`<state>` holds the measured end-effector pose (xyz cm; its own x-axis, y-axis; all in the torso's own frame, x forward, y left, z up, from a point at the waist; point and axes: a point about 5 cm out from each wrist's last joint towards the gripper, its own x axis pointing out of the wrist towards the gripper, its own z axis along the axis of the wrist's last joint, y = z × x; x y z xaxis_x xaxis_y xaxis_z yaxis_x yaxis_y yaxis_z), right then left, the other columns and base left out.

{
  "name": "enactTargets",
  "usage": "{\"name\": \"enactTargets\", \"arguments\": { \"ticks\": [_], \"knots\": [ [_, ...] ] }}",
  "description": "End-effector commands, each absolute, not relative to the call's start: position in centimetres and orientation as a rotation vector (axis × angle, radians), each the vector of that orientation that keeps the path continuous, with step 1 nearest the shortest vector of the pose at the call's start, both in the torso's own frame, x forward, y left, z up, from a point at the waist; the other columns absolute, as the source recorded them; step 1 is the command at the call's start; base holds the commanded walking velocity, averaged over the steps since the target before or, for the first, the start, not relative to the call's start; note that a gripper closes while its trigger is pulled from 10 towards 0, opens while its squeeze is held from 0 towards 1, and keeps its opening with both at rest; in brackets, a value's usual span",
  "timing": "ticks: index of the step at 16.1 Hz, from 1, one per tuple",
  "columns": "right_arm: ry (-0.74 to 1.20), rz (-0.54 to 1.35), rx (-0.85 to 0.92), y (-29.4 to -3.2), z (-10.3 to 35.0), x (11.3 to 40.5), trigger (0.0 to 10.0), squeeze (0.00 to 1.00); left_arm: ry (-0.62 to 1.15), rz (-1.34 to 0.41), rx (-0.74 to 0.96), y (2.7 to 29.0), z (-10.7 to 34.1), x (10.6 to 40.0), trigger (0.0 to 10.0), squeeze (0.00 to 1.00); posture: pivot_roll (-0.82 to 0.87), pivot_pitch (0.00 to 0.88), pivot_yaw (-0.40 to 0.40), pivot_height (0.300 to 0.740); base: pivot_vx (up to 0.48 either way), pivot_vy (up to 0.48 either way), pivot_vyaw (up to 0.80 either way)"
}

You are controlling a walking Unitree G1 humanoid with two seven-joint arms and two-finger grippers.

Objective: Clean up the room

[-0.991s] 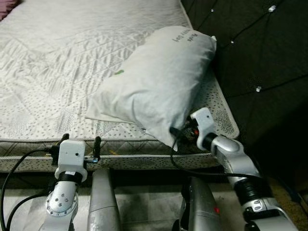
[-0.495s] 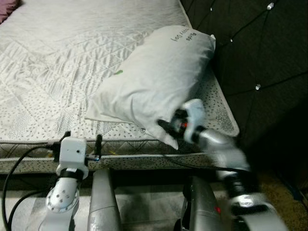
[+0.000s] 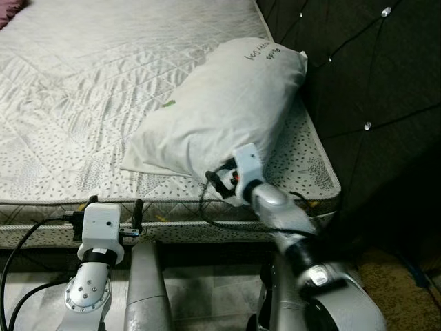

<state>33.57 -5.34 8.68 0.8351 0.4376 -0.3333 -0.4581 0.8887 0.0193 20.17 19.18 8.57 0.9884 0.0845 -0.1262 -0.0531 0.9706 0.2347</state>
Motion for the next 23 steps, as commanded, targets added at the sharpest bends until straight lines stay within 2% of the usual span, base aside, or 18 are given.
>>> {"name": "enactTargets", "arguments": {
  "ticks": [1,4,5,6,7,9,23],
  "knots": [
    [0.351,0.375,-0.084,-6.0,8.5,34.2,10.0,0.0,0.128,0.091,0.242,19.4,8.9,19.9,10.0,0.0,0.19,0.059,-0.074,0.527,0.0,0.0,0.0],
    [0.342,0.2,-0.037,-7.5,9.0,35.3,10.0,0.0,0.125,0.095,0.243,19.4,8.9,20.0,10.0,0.0,0.2,0.055,-0.074,0.527,0.0,0.0,0.0],
    [0.332,0.127,0.052,-8.2,9.3,35.8,9.4,0.0,0.125,0.093,0.243,19.4,8.9,20.1,10.0,0.0,0.19,0.052,-0.071,0.527,0.0,0.0,0.0],
    [0.331,0.118,0.076,-8.3,9.5,35.9,6.5,0.0,0.124,0.092,0.243,19.4,8.9,20.1,10.0,0.0,0.19,0.052,-0.071,0.527,0.0,0.0,0.0],
    [0.312,0.094,0.129,-8.4,9.9,36.4,0.0,0.0,0.122,0.087,0.243,19.2,9.0,20.3,10.0,0.0,0.19,0.05,-0.07,0.527,0.0,0.0,0.0],
    [0.307,0.062,0.199,-8.5,10.2,36.8,0.0,0.0,0.118,0.083,0.243,19.1,9.0,20.5,10.0,0.0,0.19,0.045,-0.067,0.527,0.0,0.0,0.0],
    [0.267,0.017,0.288,-10.1,10.1,37.2,0.0,0.0,0.101,0.049,0.228,18.4,9.1,21.5,10.0,0.0,0.17,0.028,-0.054,0.527,0.0,0.0,0.0]
  ]
}}
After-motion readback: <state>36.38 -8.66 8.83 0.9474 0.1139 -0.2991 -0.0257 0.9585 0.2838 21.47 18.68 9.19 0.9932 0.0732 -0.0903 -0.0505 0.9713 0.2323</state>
